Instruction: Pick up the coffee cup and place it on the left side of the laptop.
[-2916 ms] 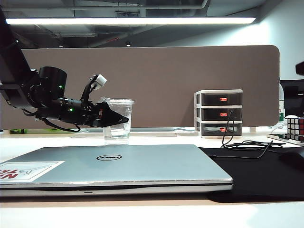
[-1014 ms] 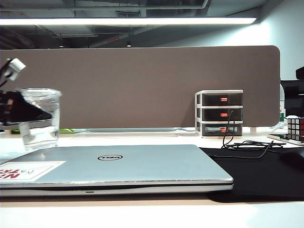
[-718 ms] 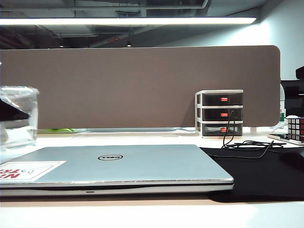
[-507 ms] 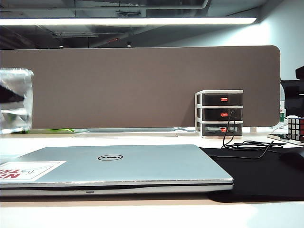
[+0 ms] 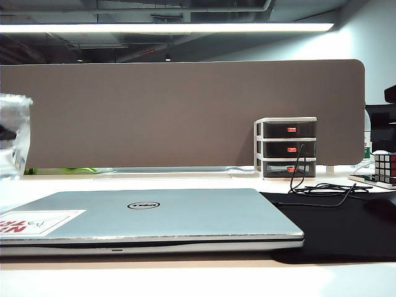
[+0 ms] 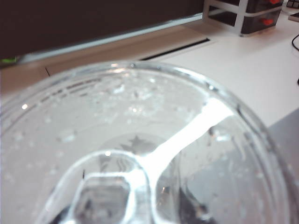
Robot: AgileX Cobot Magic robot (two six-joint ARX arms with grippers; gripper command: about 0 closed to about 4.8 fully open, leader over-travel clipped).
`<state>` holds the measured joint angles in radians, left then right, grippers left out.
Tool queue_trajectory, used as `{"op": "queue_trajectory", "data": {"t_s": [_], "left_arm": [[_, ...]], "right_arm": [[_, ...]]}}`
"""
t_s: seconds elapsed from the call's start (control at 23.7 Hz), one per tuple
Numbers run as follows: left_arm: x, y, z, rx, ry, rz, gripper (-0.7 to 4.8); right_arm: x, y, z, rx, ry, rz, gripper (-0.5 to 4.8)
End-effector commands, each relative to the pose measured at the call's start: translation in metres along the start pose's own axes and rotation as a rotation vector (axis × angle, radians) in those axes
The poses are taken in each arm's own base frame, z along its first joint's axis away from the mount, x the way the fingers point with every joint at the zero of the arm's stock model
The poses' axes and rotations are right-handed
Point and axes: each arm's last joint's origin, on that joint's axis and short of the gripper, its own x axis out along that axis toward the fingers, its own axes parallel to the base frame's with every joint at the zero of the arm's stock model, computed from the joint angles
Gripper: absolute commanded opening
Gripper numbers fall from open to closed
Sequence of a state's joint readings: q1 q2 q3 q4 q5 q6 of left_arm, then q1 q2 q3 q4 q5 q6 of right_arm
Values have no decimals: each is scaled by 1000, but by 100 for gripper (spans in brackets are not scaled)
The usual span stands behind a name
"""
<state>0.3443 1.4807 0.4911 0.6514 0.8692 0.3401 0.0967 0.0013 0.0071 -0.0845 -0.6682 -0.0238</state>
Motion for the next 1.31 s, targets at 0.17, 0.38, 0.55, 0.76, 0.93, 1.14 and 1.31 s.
{"op": "queue_trajectory", "data": {"t_s": [0.17, 0.38, 0.55, 0.76, 0.93, 1.14, 1.31], "left_arm": [[-9, -14, -9, 88, -78, 35, 209], [-9, -14, -13, 68, -59, 43, 209], [-5, -13, -22, 34, -31, 33, 209], [-2, -12, -32, 5, -13, 26, 210], [-2, -11, -34, 2, -11, 32, 215], [-2, -11, -35, 3, -7, 33, 227], [-1, -10, -38, -5, 13, 53, 306]], "right_arm": [[0, 0, 0, -10, -8, 17, -1], [0, 1, 0, -10, -9, 28, -1], [0, 1, 0, -9, -9, 31, -1], [0, 1, 0, -9, -9, 31, -1], [0, 1, 0, -9, -9, 31, -1], [0, 1, 0, -9, -9, 31, -1], [0, 1, 0, -10, -9, 31, -1]]}}
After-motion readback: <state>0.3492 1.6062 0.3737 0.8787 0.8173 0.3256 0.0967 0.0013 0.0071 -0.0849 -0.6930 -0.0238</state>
